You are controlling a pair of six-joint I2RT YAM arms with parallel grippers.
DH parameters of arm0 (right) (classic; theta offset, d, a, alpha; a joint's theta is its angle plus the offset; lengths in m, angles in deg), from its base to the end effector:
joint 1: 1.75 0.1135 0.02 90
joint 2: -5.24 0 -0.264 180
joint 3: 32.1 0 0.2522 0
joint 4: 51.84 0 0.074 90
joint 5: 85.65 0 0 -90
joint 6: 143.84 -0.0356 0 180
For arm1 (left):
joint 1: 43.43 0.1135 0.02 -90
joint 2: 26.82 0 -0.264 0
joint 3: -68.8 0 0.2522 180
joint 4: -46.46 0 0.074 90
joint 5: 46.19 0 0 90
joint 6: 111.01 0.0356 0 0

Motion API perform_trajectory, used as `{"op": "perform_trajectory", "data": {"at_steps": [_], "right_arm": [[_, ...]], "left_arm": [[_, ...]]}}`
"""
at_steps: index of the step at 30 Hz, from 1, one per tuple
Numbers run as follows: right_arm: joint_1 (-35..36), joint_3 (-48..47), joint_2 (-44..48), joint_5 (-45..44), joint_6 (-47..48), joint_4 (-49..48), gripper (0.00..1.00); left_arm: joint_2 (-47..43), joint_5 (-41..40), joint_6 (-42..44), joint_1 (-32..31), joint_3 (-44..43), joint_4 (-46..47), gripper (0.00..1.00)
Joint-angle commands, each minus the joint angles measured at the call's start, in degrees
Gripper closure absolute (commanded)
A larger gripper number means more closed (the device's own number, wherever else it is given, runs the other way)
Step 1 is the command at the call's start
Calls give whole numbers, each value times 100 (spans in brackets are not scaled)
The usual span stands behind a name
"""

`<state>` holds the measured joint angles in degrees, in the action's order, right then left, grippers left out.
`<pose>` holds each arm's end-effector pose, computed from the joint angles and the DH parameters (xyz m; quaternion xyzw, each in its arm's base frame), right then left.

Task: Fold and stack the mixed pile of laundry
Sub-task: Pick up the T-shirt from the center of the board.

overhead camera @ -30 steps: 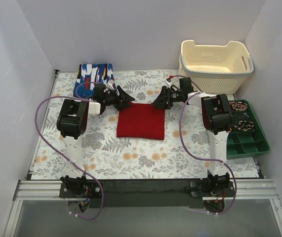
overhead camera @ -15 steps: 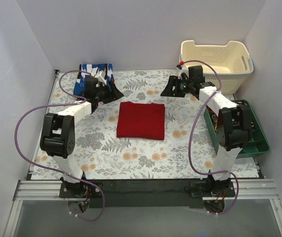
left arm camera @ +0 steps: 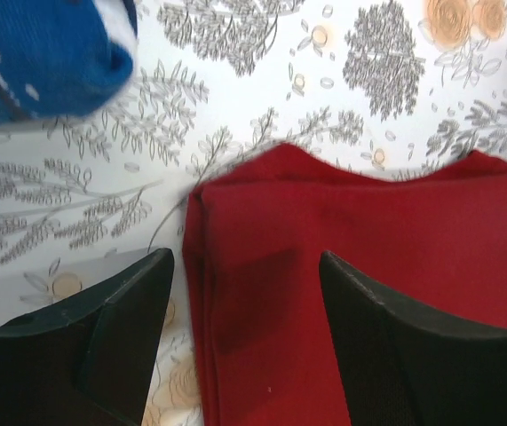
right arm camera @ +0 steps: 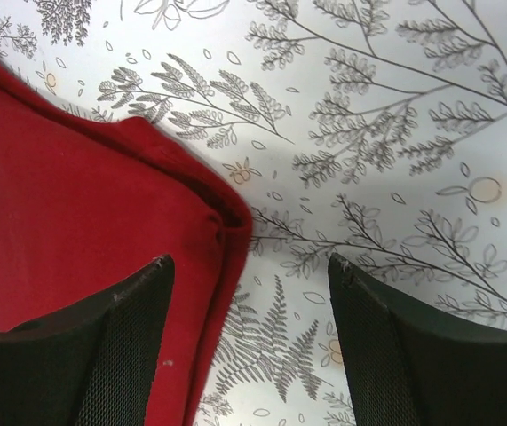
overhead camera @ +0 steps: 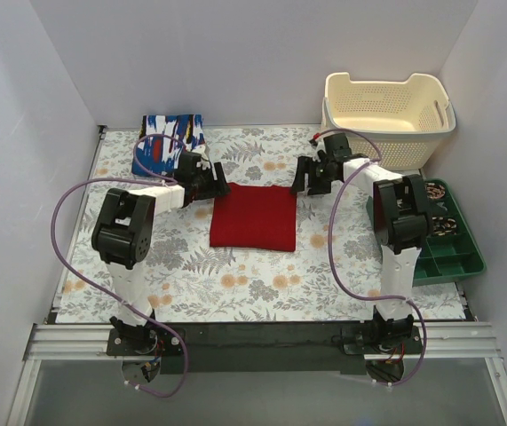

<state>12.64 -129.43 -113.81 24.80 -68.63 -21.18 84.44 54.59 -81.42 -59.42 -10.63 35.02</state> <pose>0.4309 0.1234 0.1659 -0.0540 0.9318 0.2425 0.2648 0.3917 -0.1192 0.1518 -0.3110 0.8602 -0.3119 0.2570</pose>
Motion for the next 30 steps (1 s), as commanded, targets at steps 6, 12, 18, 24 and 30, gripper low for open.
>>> {"op": "perform_trajectory", "data": {"at_steps": [6,12,18,24,30], "right_arm": [[336,-81,-462,-251,-24,199,27],[441,314,-198,-234,-173,383,29],[679,289,-435,46,-95,357,48],[863,323,-392,143,-51,235,74],[1258,473,153,521,195,-450,99]], "left_arm": [[449,-560,55,-89,-218,-145,36],[282,-498,-112,-220,-25,-453,35],[572,-534,-191,-291,-33,-487,46],[266,-604,-139,-291,124,-734,82],[-1243,-517,327,-124,1046,-541,100]]}}
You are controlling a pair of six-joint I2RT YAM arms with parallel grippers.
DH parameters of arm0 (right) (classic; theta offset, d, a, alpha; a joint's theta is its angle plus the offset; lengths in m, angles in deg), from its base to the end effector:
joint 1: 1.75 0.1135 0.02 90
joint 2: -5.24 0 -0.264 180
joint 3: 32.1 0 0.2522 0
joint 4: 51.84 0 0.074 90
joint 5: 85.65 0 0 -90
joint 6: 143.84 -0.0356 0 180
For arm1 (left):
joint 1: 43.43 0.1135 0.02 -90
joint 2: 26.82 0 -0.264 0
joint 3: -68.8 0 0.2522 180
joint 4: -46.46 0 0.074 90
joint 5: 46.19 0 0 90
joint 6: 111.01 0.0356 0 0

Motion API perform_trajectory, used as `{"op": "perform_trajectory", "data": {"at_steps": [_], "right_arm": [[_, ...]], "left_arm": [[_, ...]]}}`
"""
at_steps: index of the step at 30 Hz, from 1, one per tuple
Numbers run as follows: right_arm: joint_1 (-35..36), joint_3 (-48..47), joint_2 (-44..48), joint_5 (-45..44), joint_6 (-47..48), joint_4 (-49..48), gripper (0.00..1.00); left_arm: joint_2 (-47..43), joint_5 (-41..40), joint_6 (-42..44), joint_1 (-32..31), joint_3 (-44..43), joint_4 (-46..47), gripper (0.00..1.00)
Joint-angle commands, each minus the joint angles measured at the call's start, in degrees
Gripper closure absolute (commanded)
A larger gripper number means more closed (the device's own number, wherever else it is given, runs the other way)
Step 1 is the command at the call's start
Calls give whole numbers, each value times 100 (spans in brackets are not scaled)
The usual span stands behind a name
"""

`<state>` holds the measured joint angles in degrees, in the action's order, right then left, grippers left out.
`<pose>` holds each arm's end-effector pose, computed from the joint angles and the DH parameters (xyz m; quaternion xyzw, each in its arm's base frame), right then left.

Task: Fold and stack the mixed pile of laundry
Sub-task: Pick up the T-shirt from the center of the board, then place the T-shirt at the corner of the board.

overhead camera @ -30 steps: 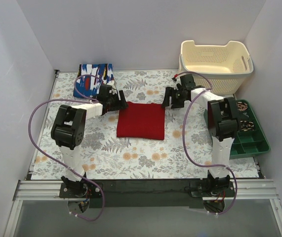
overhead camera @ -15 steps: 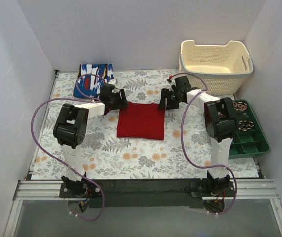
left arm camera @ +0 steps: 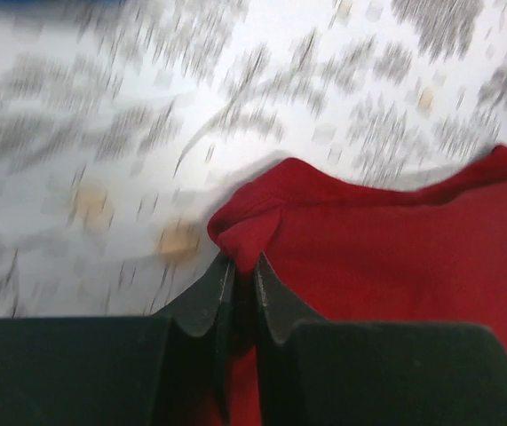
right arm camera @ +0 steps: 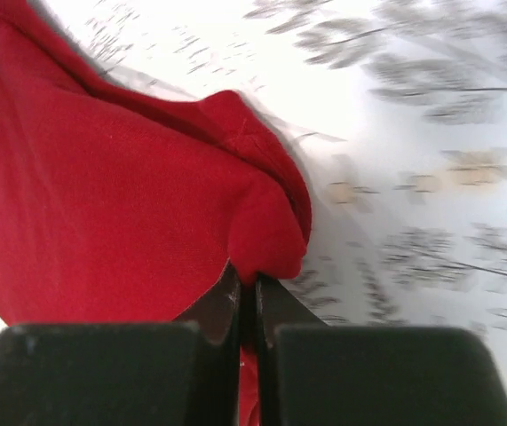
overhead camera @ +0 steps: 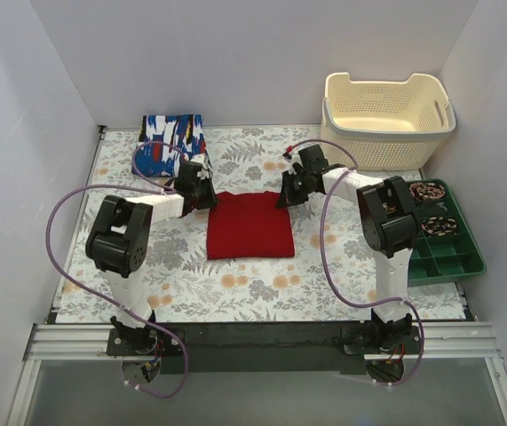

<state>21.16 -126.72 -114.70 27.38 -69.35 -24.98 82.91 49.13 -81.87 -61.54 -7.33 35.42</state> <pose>0.4047 0.1861 0.1501 -0.1244 0.9209 0.2828 0.2377 0.3764 -0.1266 0.1455 -0.3193 0.8648 -0.2780 0.2700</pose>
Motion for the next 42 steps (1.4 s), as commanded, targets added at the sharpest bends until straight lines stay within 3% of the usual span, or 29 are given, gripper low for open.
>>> {"op": "perform_trajectory", "data": {"at_steps": [1,7,14,20,25,36,42], "right_arm": [[607,185,304,264,302,-236,99],[1267,-377,358,-17,426,-852,99],[1531,-1800,-407,-404,267,-1020,99],[1637,-2741,-855,-632,373,-1486,99],[1777,-3146,-1162,-817,505,-1951,99],[1795,-4700,-2015,-1230,865,-2891,99],[1795,-4807,-2147,-1555,1146,-3673,99]], "left_arm": [[-1381,65,478,140,857,-562,100],[-3016,329,1128,843,1525,-413,100],[-3705,469,1849,1502,1869,-70,100],[-3328,741,2140,2337,1650,711,100],[-2405,926,2070,2821,772,1152,100],[-1649,1102,2131,3146,-230,2188,100],[-1130,1190,2061,3226,-855,2540,100]]}}
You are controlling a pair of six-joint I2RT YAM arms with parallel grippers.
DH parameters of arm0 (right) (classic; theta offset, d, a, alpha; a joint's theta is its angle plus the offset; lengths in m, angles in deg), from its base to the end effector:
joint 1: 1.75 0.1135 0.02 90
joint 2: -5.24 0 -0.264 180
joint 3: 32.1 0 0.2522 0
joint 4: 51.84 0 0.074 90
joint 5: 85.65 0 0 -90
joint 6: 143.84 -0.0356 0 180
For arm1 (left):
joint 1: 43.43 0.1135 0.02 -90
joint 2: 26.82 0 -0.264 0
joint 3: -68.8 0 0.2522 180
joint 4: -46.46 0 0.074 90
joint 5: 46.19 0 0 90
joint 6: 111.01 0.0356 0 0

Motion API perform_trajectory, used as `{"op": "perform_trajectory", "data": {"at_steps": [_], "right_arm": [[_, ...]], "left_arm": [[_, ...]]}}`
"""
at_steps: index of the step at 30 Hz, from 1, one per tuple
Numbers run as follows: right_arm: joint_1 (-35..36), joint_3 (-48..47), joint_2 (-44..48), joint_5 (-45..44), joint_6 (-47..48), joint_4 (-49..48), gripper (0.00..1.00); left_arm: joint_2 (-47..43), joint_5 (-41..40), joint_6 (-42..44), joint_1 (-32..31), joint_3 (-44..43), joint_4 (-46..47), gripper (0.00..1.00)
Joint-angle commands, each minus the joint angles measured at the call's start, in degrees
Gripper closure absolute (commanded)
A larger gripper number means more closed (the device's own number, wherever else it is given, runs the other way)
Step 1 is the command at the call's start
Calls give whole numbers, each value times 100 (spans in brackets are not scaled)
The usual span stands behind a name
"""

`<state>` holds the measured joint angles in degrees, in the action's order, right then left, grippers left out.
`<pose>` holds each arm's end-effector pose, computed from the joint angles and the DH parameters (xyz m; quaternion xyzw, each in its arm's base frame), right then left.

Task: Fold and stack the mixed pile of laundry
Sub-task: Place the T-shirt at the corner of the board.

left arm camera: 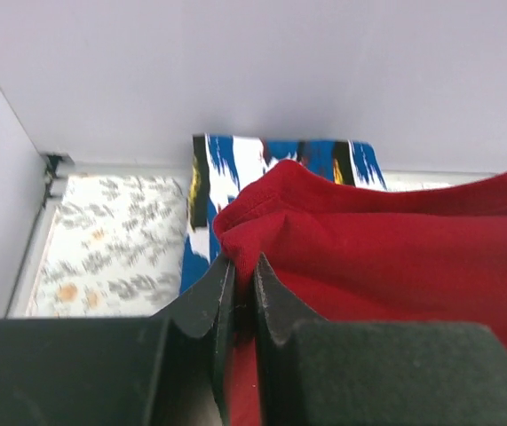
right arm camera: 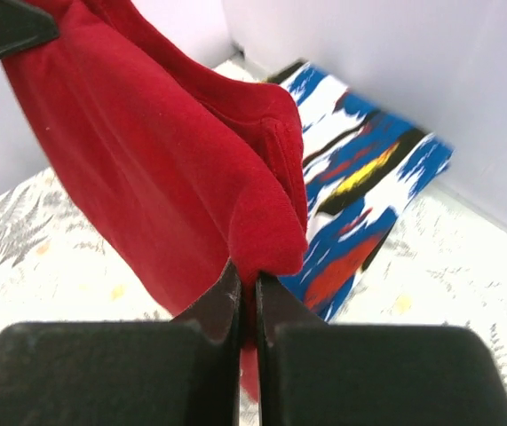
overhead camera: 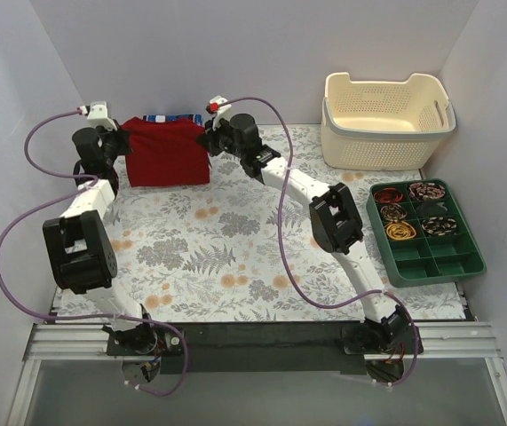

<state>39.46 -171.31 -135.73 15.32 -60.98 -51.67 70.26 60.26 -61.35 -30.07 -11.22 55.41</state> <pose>0.4364 0.3912 0.2683 -0.2732 0.6648 0.3460 0.6031 0.3922 0.0828 0.2862 -0.2540 0.7093 -0.2564 0.6055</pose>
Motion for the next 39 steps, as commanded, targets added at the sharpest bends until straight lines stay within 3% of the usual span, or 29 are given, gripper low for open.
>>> {"op": "perform_trajectory", "data": {"at_steps": [1,11,25,39], "right_arm": [[-34,-366,-54,-393,388,-1093,99],[-43,-665,-589,-841,625,-2051,99],[-61,-753,-1196,-1254,889,-2684,99],[-52,-1113,-1811,-1377,986,-3809,99]], "left_arm": [[206,78,0,87,-571,584,100],[856,43,-53,87,-958,1059,100],[1691,-230,175,131,-1459,1674,100],[2351,-327,254,140,-2040,1832,100]]}}
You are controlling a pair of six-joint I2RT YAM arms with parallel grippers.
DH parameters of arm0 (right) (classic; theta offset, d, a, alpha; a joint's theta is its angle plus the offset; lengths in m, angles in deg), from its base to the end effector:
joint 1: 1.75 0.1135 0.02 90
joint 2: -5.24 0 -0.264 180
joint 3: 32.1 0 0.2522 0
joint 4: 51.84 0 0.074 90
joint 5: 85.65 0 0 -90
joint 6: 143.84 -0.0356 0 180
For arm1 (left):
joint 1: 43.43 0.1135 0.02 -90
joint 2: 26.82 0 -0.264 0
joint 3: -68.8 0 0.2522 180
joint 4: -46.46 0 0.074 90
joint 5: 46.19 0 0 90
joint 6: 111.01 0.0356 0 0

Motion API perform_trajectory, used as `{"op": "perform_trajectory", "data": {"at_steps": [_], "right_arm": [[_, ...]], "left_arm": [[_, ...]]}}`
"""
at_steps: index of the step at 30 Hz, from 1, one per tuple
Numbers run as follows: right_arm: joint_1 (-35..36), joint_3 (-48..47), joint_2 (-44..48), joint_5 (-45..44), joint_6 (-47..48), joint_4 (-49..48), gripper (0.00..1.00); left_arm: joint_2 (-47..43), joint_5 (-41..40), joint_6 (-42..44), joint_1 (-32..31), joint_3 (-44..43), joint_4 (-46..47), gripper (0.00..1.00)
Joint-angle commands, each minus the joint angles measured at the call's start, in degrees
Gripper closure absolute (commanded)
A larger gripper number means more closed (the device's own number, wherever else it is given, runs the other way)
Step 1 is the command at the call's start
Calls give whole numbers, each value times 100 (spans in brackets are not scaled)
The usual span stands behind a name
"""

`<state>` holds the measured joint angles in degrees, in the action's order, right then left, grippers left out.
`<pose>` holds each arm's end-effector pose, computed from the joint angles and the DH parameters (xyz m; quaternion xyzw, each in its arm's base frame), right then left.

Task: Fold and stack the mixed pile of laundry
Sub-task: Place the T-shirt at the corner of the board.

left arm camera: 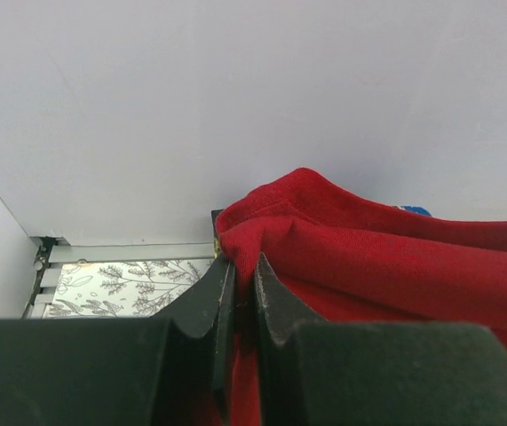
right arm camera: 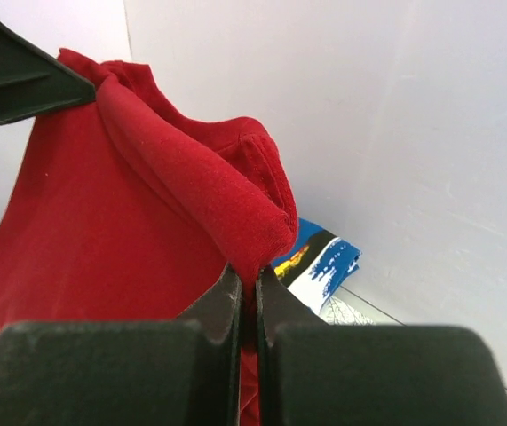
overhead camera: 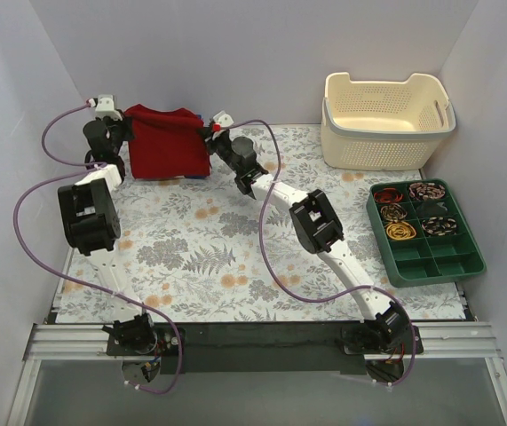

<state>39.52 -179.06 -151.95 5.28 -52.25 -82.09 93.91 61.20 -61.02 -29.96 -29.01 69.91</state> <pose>0.4615 0.4058 0.2086 -0.2157 0.5313 0.2824 0.7690 0.4840 0.1050 0.2432 -0.2171 0.6697 -0.2647 0.6590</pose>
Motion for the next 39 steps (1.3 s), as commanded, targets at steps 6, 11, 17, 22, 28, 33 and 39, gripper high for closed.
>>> {"op": "perform_trajectory", "data": {"at_steps": [6,11,17,22,28,33,39], "right_arm": [[-58,-487,-418,-559,246,-908,99],[-58,-557,-550,-559,342,-1075,99],[-67,-627,-717,-699,422,-1250,99],[-58,-759,-858,-726,430,-1338,99],[-102,-909,-989,-1067,404,-1391,80],[-234,-209,-534,-1244,343,-1523,19],[-427,1382,775,-779,465,-1874,13]], "left_arm": [[319,-473,195,138,-462,585,100],[557,-535,125,138,-717,717,100],[864,-649,46,129,-937,840,100],[1101,-675,11,129,-1104,893,100],[1444,-728,-25,129,-1508,823,100],[1980,-754,28,120,-2078,648,89],[2158,-386,125,112,-2625,103,31]]}}
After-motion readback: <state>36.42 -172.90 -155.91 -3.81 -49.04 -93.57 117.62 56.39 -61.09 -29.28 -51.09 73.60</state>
